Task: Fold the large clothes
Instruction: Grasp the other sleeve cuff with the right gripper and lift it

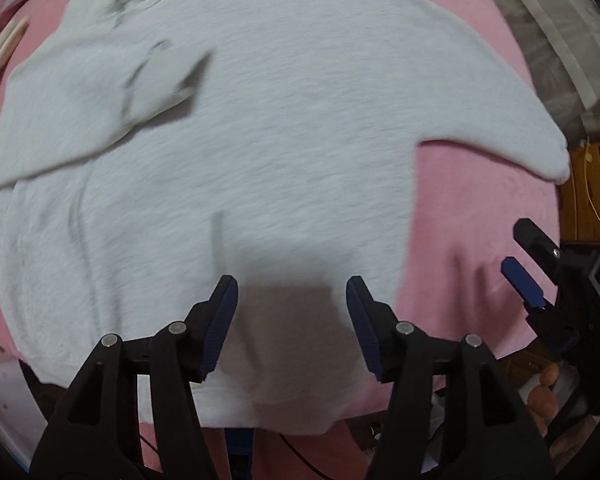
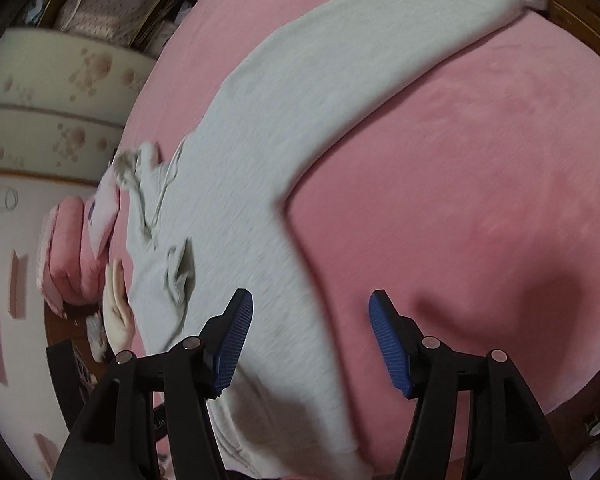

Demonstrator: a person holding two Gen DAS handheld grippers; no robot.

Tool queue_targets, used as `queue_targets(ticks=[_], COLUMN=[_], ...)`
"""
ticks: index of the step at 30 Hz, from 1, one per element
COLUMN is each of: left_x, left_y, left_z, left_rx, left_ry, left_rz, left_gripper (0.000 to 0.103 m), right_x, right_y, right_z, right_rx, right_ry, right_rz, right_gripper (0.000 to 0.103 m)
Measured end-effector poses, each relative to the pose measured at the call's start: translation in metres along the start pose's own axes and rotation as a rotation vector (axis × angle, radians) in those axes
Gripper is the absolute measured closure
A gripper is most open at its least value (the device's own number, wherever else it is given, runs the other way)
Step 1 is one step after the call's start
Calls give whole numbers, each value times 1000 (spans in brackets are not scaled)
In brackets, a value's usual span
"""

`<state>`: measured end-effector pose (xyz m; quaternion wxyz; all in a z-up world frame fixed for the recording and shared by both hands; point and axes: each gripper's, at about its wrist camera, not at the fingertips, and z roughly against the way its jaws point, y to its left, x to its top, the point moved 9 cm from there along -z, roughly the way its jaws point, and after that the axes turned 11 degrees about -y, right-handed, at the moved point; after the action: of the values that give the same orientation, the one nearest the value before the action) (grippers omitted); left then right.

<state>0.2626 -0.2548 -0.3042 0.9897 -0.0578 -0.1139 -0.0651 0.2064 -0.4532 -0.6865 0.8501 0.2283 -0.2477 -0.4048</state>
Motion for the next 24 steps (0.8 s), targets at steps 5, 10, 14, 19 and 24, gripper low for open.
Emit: queue_targets(ticks=[5, 10, 14, 19, 24], left_x=[22, 38, 49, 57, 59], left_y=[-60, -103, -118, -117, -113], left_z=[0, -13, -20, -37, -47], left_rx=[-20, -21, -5, 16, 35], left_ry=[-16, 17, 28, 59, 60], left_rz=[-70, -118, -164, -159, -133], left_gripper=[49, 49, 49, 49, 49], right_x=[61, 111, 140, 172, 193], right_y=[-39, -71, -80, -82, -73], right_z=[11, 18, 18, 18, 18], right_rx=[-22, -20, -17, 17, 36], right_ry=[-92, -179, -238, -330, -429], right_rz=[-112, -284, -340, -441, -497], right_gripper=[41, 41, 41, 41, 45])
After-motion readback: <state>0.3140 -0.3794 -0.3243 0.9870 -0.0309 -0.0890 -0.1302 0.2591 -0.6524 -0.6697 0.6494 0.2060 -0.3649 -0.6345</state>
